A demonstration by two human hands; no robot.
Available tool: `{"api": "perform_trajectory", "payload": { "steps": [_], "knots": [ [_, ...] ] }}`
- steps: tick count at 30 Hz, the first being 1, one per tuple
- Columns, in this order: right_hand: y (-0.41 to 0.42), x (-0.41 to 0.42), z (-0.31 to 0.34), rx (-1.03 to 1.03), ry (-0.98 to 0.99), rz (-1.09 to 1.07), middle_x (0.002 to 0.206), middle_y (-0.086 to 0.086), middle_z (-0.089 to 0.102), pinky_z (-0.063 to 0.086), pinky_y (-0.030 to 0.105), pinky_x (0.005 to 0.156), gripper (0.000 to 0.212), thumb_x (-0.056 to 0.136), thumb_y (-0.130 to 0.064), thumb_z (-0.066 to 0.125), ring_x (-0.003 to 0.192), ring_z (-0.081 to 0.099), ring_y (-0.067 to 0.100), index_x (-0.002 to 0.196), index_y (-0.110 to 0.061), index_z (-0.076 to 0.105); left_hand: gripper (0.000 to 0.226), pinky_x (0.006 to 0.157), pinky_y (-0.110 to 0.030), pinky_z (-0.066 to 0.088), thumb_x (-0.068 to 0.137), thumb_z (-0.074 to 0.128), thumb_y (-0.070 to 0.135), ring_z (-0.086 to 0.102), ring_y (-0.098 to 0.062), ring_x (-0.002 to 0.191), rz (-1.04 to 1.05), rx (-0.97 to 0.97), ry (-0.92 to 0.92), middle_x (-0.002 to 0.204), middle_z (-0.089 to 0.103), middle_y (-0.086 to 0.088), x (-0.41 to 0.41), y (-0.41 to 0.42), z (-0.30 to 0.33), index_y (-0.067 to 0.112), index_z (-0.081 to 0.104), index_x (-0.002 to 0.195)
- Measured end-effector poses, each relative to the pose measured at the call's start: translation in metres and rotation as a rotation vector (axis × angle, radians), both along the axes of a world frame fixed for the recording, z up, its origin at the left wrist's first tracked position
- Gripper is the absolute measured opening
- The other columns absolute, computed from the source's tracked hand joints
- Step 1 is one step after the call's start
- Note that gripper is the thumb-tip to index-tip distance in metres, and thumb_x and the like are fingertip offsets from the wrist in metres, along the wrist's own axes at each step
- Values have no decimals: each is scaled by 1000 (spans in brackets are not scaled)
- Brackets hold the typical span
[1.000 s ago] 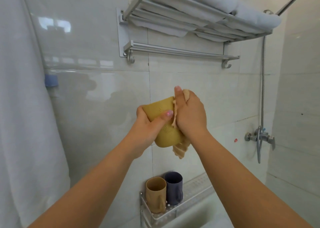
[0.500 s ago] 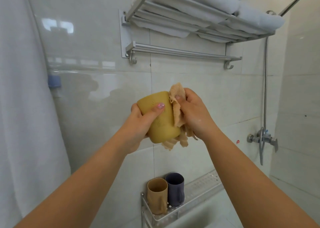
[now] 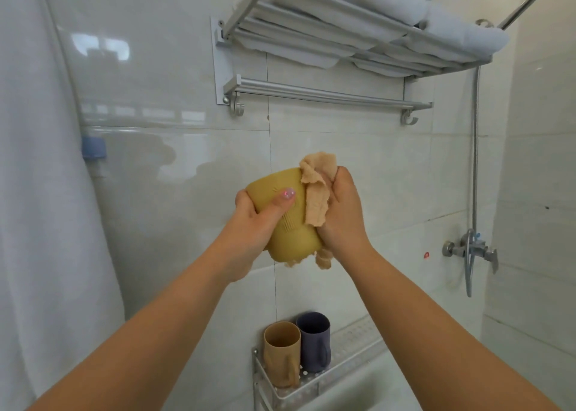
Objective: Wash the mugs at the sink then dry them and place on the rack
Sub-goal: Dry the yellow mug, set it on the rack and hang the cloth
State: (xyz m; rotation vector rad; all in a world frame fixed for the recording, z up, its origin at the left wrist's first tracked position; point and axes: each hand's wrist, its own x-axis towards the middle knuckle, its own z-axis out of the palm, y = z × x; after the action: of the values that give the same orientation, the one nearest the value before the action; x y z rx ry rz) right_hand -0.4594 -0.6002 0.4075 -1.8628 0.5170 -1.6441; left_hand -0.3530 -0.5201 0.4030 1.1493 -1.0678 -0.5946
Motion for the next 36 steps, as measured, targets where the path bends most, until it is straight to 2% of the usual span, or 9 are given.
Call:
{"api": "perform_trajectory", "payload": {
  "steps": [5,9,13,17,24,27,31,34,36],
  "knots": [
    [-16,2,9,177,-119,28,47,-12,43,33,24,53,45,99,-20,51,48,41,3,55,-16,40,64,80,-33,54,71,69,47,60,-10,100,51,-76,-65,115,56,6,-10,-1,-4,21,36,119],
    [-2,12,-2,435,-221,297,78,12,58,49,45,72,22,97,-18,50,77,57,27,77,-11,56,52,57,-17,51,85,66,37,59,-4,88,174,-172,-89,107,54,7,-13,-5,1,16,33,118],
    [24,16,-9,677,-273,492,76,15,60,48,36,60,43,102,-37,34,72,58,29,75,-11,55,53,65,-17,52,85,68,34,60,-5,90,258,-250,-133,104,54,8,-9,-9,4,16,30,117],
    [44,22,-7,724,-176,482,86,15,64,52,52,86,33,101,-35,40,86,63,32,86,-12,57,55,60,-10,48,87,66,33,57,-3,88,253,-237,-142,105,53,5,-4,-11,2,15,26,120],
    [20,14,-6,801,-366,647,106,25,66,55,44,68,50,100,-43,37,88,65,36,108,-2,63,60,75,-19,53,85,67,34,56,-2,96,243,-289,-198,110,50,11,-8,-4,7,16,27,127],
    [15,17,-14,900,-419,786,101,17,70,58,39,65,55,96,-48,36,84,67,32,99,-6,71,64,72,-16,53,81,65,42,58,-6,97,219,-322,-127,111,52,6,-13,-4,11,14,26,123],
    [13,22,-20,1003,-381,706,71,5,60,28,22,68,49,83,-49,46,68,48,18,54,-18,70,76,88,-33,53,83,70,36,56,-15,109,235,-304,-282,126,46,0,-15,-8,10,18,19,136],
    [13,31,-20,1007,-315,668,70,21,40,34,26,64,16,56,-35,63,62,38,22,61,-23,53,78,85,-21,48,85,69,32,51,-9,109,274,-319,-430,126,41,4,-3,-7,10,22,14,139],
    [17,34,-19,1039,-305,689,80,35,39,50,49,89,16,61,-31,62,66,44,31,70,-20,54,80,87,-21,47,85,69,33,50,-12,111,284,-316,-482,126,39,3,4,-5,11,21,12,140]
  ]
}}
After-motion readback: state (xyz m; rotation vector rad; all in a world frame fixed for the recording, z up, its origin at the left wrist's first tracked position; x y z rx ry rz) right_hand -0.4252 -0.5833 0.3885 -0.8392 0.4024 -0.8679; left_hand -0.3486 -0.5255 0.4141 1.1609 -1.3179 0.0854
